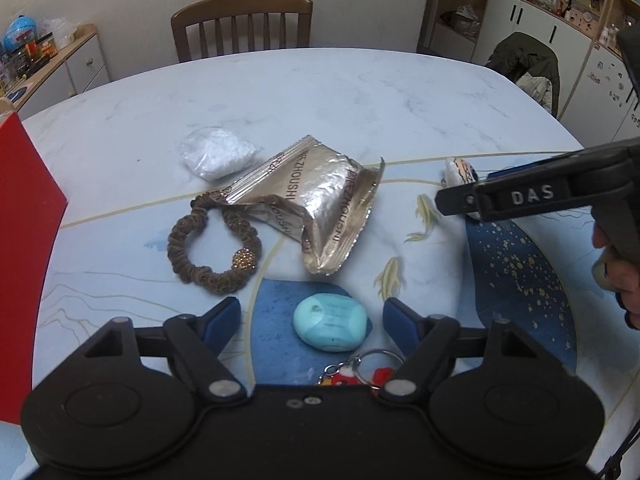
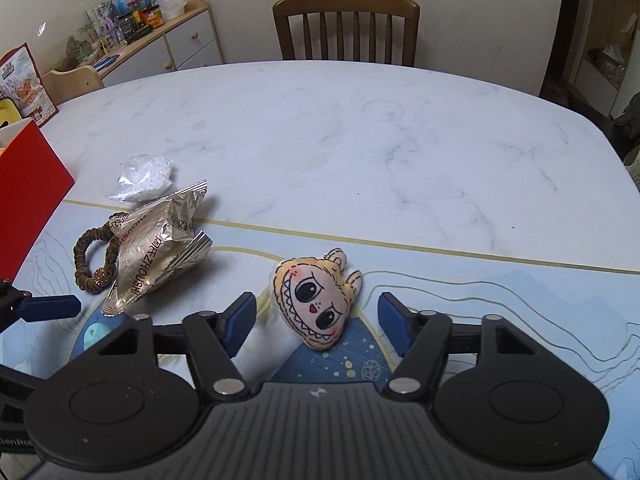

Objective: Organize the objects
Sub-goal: 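Grasp the doll-face plush with the right gripper while the left grasps the teal sharpener, then carry the plush and teal sharpener with both grippers into the red box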

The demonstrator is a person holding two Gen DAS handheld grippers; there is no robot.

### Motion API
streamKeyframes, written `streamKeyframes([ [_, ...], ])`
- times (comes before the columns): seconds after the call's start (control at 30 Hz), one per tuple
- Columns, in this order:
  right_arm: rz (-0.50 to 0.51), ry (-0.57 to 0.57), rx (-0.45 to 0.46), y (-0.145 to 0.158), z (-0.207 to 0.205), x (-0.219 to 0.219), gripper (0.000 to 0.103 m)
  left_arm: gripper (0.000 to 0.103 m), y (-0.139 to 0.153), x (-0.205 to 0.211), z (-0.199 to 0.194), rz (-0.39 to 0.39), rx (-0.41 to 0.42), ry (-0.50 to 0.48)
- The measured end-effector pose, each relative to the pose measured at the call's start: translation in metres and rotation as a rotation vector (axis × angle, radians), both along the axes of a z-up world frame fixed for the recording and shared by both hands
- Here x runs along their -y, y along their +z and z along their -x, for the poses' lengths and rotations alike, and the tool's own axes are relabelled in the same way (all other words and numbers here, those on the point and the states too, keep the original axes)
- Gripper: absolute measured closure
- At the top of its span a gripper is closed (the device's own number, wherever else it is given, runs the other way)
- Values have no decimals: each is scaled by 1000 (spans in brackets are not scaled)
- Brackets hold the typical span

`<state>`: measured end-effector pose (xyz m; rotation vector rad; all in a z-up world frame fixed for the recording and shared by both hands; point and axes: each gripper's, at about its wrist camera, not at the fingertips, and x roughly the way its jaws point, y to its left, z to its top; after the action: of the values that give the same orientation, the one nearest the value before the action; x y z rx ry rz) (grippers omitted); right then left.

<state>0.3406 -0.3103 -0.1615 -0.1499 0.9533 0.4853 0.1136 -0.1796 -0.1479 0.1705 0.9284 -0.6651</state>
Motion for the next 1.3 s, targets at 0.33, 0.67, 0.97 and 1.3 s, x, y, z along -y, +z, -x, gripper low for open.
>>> streamKeyframes([
  [0.33,1,-10,-10,-3,-3,-2,59,56,-2,1,3,7,-6,-14],
  [0.67,-6,-32,3,3,1,2,65,66,1,-1,2,21,-23,-15],
  [0.97,-50,-28,10,31,26,6,65,66,20,-20,1,108,-87,16],
  [1.3,-83,1,27,72,62,-2,65,66,57,-45,6,173,-122,38],
])
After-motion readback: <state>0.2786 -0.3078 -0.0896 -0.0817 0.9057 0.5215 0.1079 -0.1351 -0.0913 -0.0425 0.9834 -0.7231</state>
